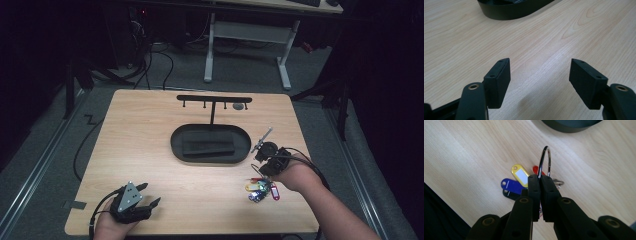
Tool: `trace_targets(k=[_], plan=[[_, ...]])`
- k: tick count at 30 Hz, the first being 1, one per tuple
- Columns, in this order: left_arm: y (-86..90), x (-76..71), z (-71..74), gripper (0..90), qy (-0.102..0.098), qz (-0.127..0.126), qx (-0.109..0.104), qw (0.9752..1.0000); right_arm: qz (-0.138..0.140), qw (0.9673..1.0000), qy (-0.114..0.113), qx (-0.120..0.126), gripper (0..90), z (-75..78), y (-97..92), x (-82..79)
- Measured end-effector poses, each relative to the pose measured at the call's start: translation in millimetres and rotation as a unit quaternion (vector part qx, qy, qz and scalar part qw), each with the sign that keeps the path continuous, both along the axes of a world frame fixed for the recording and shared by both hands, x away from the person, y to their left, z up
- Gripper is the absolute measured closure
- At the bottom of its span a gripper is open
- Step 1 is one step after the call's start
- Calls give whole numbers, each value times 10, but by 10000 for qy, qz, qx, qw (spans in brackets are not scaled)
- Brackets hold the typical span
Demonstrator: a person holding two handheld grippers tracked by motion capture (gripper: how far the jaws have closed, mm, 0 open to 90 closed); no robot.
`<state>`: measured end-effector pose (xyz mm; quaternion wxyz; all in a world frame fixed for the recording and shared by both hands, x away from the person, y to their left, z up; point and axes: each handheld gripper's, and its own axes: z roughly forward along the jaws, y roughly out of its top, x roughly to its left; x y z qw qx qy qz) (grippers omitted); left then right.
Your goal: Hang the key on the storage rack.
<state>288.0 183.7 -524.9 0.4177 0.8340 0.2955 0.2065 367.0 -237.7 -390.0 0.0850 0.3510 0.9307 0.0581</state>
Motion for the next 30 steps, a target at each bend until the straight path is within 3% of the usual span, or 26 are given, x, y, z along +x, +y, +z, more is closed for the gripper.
trace_targets(k=[6, 12, 21, 26, 30], plan=[[-19, -1, 15, 340, -14, -87, -44, 10000, 101, 9997, -1, -214, 878, 213, 67, -3], [-59, -11, 32, 330, -25, -248, -45, 9997, 47, 9996, -179, -234, 879, 476, 76, -4], [-71, -9, 14, 324, 0, -240, -51, 9997, 92, 9986, -499, -137, 879, 799, 140, 37], [-38, -46, 31, 324, -46, -202, -63, 9998, 31, 9983, -580, 20, 879, 884, 159, 91], [-29, -82, 20, 324, -58, -174, 60, 9998, 67, 9990, -433, -27, 879, 835, 192, 140]])
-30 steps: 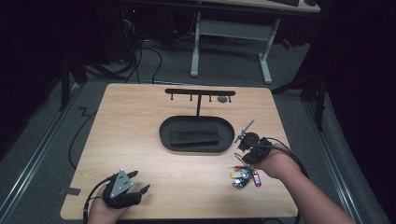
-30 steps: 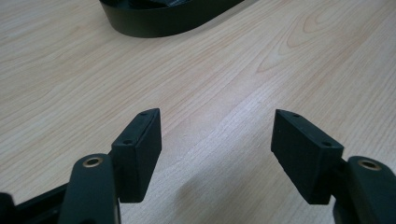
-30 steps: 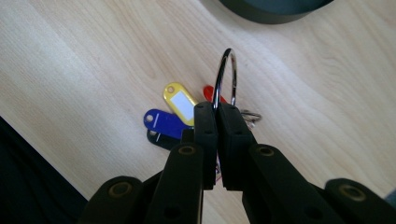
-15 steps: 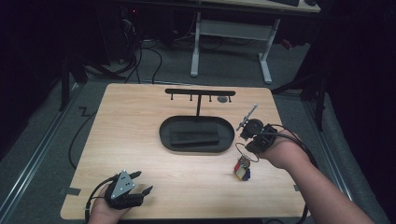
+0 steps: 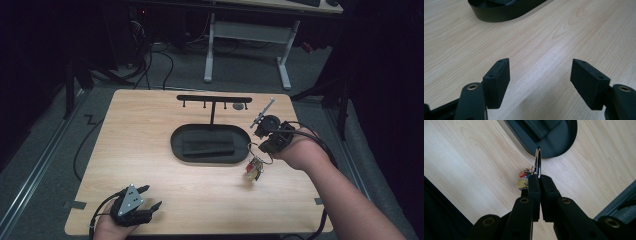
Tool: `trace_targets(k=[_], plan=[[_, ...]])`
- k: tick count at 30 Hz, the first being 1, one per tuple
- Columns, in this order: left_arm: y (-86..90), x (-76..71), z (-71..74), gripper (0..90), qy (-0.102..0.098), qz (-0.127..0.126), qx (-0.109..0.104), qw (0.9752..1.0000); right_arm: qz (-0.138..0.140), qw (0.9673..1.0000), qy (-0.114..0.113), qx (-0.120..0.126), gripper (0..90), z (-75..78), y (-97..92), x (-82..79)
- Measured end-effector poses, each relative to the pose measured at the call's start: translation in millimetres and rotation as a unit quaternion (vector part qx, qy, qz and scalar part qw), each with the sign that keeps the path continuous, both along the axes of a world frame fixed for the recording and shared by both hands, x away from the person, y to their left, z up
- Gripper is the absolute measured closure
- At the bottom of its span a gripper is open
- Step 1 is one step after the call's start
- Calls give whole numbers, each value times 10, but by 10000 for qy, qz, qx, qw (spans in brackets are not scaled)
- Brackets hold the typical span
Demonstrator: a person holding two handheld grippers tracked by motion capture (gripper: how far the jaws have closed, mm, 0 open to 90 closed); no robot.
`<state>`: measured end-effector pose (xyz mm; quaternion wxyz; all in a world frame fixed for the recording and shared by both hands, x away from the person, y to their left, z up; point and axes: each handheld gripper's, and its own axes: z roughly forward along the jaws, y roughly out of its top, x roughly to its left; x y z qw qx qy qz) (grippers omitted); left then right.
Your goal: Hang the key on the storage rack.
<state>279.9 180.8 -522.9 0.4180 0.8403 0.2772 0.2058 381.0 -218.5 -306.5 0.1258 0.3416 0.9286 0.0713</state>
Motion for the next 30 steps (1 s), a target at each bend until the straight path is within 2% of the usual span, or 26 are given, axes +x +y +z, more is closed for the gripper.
trace_targets(k=[3, 8, 12, 21, 28, 30], plan=[[19, -22, 7, 325, -1, 55, -29, 10000, 10, 10000, 49, 69, 879, 16, 23, 54], [29, -27, -4, 325, 14, 90, 10, 10000, 20, 9999, -23, 103, 879, 67, 66, 118], [21, -26, -12, 325, 29, 71, 3, 10000, 67, 9997, -56, 221, 879, 119, 90, 132], [3, -19, -17, 325, 35, -7, 43, 10000, 38, 9996, -156, 233, 879, 220, 94, 211], [10, -13, -32, 325, 69, 29, 39, 10000, -47, 9993, -212, 293, 879, 284, 81, 351], [2, -8, -37, 324, 77, 18, 38, 10000, -59, 9993, -279, 241, 879, 303, 92, 400]])
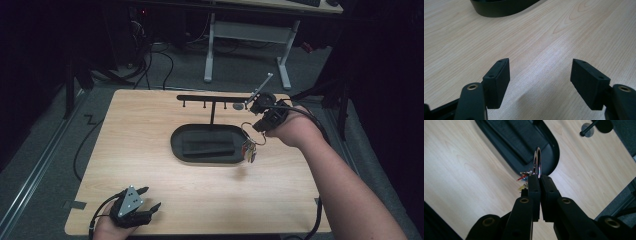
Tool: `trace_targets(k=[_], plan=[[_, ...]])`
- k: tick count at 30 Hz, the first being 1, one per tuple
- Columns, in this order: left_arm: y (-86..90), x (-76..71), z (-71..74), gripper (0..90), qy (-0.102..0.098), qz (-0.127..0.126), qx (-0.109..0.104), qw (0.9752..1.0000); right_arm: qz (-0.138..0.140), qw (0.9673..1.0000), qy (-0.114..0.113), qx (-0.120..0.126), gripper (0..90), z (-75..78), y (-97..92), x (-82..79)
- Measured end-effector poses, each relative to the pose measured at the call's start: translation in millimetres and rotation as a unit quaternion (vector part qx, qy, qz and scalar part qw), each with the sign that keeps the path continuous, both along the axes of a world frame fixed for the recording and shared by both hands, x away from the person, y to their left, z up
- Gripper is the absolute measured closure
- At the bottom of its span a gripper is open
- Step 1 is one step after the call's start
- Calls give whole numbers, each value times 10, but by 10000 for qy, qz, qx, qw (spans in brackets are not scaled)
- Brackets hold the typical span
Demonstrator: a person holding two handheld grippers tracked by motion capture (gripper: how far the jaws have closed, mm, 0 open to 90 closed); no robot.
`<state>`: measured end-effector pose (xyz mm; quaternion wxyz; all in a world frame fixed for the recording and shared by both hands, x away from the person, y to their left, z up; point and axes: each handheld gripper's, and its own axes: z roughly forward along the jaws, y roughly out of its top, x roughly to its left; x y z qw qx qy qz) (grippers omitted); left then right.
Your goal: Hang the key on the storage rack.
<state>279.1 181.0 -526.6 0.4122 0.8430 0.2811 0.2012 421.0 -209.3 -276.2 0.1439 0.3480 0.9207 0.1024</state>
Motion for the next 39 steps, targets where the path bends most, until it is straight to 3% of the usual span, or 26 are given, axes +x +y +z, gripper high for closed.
trace_targets(k=[11, 16, 22, 39], plan=[[-14, -8, -2, 327, -28, -73, 93, 9999, -61, 9999, -84, -17, 879, -103, 109, 304], [-32, -33, -8, 327, -3, -124, 81, 9999, -237, 9997, -40, 27, 879, -159, 94, 484], [-75, -63, -7, 329, -68, -218, 217, 9995, -325, 9995, -56, 24, 879, -156, 54, 687], [-105, -44, -29, 331, -5, -270, 259, 9993, -572, 9983, 32, 114, 876, -305, -119, 958]])
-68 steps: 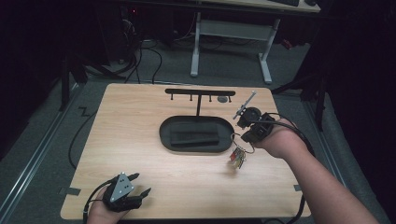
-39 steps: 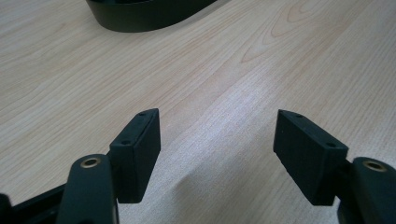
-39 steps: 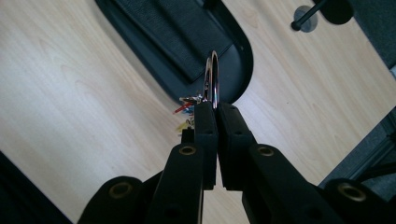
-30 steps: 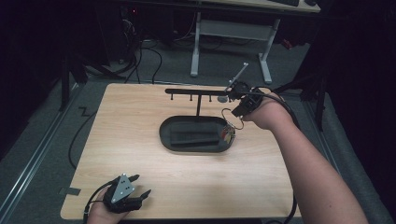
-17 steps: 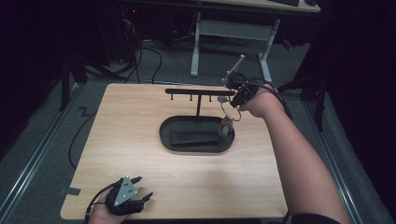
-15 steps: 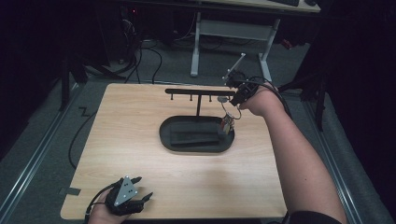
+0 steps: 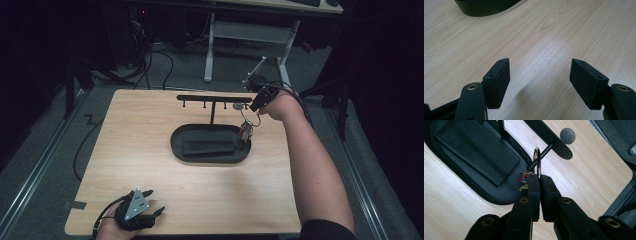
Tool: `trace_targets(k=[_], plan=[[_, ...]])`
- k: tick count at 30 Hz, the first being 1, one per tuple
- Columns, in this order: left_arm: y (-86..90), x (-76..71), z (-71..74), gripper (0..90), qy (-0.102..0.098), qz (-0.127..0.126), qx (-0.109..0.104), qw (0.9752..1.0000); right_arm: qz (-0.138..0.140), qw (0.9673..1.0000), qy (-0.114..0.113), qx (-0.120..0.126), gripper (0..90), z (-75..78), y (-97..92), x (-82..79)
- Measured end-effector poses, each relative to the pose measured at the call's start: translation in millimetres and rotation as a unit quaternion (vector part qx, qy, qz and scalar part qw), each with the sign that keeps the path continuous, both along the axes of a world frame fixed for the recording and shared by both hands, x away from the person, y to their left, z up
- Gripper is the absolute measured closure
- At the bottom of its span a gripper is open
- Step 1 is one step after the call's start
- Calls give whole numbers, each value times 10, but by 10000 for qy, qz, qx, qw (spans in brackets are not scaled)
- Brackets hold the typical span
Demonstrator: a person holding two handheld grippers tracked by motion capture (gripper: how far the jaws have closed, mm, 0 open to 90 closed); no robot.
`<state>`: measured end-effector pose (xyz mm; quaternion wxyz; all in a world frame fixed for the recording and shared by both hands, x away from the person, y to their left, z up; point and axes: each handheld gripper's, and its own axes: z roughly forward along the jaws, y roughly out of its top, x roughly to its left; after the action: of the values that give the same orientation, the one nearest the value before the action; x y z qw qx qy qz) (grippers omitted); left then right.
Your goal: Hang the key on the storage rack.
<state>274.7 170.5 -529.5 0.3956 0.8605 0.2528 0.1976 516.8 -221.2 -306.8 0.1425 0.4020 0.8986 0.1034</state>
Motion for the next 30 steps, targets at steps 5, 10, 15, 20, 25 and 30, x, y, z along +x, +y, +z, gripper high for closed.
trace_targets(k=[5, 10, 15, 20, 25, 30], plan=[[11, 13, -3, 331, 18, 36, -36, 10000, -146, 9999, -87, 25, 868, -38, -7, 41], [14, 19, -4, 331, 9, 44, -46, 10000, -193, 9991, -327, 165, 780, -20, -21, 49], [11, 28, -7, 333, 31, 39, -39, 10000, -261, 9985, -434, 212, 598, -58, -51, -83], [0, 34, 13, 331, 10, 57, -116, 9999, -447, 9963, -561, 474, 440, -226, -211, -276], [1, 45, 21, 323, 67, 108, -219, 9997, -603, 9930, -647, 779, 368, -450, -414, -476], [-9, 65, 10, 305, 128, 145, -235, 9995, -777, 9898, -667, 994, 350, -654, -579, -580]])
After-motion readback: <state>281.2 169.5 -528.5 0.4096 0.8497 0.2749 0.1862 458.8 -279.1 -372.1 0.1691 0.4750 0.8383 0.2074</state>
